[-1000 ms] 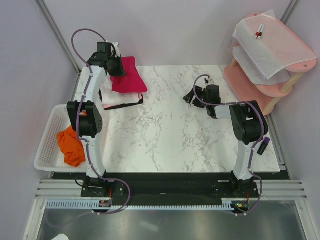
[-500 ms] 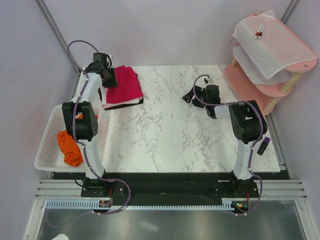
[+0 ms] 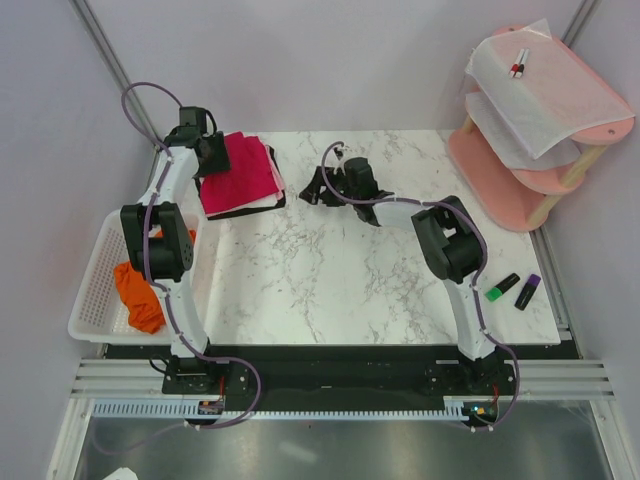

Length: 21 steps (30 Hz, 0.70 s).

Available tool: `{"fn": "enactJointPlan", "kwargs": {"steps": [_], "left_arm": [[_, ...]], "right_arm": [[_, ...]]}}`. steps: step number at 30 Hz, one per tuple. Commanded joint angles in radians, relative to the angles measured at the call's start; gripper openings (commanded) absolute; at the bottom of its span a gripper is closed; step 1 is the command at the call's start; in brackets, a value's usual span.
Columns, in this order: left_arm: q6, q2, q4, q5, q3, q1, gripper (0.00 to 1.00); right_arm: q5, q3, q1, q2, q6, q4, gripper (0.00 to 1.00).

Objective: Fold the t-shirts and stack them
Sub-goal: Put the neatly folded tshirt into the corner of the board with the left arm

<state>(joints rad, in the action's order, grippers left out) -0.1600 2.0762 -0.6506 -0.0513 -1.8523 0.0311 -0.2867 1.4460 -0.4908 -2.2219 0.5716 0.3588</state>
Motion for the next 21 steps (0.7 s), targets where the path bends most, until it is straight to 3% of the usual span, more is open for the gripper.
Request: {"fn": "enactJointPlan", "kwargs": {"steps": [1,2,12,17,21], "left_arm": [[-0.085,-0.016,0.045,-0.107,-0.03,0.006,0.71],[-0.093,-0.028,0.046,-0.116,-0.022,0.006,0.99],[-0.15,-0.116,0.178,-0.157,0.105,0.007,1.0],[-0.199,-0.126,0.184,-0.219,0.139,0.024,1.0],[-0.24,-0.16,0.239,-0.174,0.215,0.062,1.0]], "right_arm": [[-0.014,0.165,-0.052,-0.064,-0.007,-0.047,0.82],[-0.005,0.178,-0.06,-0.068,-0.006,-0.044,0.82],[-0.023,0.378,-0.083,-0.18,0.089,0.011,0.83],[-0.055,0.407,-0.091,-0.216,0.148,0.052,0.81],[-0.071,0.396,-0.106,-0.214,0.165,0.086,0.79]]}}
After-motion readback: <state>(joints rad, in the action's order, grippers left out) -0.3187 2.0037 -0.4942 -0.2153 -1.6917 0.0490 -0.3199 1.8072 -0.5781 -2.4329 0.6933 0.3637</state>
